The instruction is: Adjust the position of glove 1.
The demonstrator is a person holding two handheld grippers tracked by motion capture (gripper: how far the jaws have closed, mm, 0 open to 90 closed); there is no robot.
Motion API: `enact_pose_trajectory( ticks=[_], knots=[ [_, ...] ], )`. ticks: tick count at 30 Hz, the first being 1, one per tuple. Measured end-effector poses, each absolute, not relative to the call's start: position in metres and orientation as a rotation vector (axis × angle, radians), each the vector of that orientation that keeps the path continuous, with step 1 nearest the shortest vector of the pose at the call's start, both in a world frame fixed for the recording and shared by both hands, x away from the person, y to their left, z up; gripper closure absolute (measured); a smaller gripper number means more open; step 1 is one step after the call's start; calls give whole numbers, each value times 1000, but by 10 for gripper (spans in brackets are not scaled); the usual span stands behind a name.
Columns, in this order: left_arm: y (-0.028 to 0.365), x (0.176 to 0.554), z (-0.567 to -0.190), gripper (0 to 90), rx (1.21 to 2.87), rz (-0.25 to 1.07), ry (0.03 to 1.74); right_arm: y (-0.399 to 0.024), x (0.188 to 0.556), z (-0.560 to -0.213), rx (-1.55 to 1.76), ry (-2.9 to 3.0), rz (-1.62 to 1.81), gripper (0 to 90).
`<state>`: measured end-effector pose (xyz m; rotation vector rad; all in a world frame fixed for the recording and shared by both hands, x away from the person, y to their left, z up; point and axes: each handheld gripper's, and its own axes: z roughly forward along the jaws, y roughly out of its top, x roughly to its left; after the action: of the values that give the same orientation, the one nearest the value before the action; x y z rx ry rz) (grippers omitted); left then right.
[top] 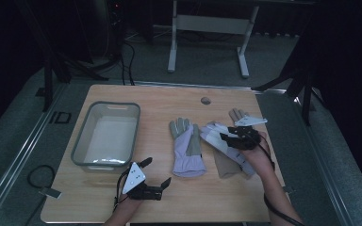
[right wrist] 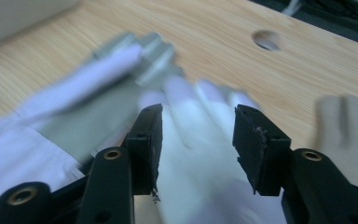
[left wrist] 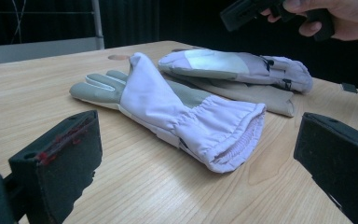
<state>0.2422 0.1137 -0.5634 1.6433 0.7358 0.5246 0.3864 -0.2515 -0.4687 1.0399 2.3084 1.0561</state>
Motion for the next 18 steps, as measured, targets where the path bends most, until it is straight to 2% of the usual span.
enact_pose_trajectory(
  ticks=[10,18],
  knots=[
    [114,242,-563,10,1640,520,739,-302,398,-473,1068,2399,948,569],
    [114,243,-563,10,1639,519,741,-303,405,-499,1054,2520,915,560]
  ],
)
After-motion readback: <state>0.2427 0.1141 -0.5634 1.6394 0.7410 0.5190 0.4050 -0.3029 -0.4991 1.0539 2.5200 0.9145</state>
